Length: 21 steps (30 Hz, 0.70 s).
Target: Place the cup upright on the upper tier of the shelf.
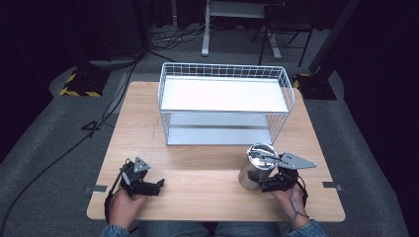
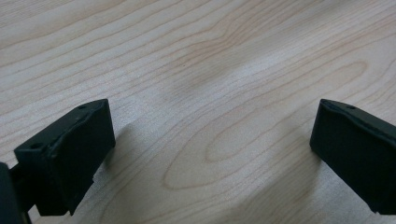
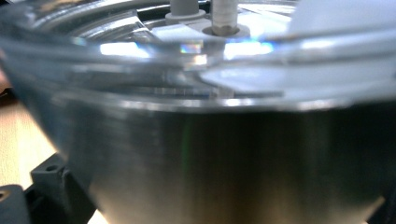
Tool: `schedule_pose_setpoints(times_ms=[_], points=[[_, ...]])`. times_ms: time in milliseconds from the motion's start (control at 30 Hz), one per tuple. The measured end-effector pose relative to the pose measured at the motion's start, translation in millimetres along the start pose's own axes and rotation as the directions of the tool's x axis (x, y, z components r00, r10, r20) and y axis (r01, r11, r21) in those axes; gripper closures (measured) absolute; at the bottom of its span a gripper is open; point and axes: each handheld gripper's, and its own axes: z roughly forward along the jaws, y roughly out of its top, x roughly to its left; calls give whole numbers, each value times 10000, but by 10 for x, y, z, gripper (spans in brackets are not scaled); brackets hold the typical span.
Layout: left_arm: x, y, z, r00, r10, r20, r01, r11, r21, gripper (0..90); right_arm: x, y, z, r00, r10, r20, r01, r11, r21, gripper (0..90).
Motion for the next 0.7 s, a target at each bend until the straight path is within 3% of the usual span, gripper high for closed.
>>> schedule_pose_setpoints(times_ms=[467,700], points=[[1,1,1,10000,16,-2,-16,10000,-11,4,33,74,-14,9996,-268,32,267,9993,257,37],[1,1,1,10000,14,-4,-14,10000,-17,4,58,251,-62,9986,-524,77,522,9983,243,38]])
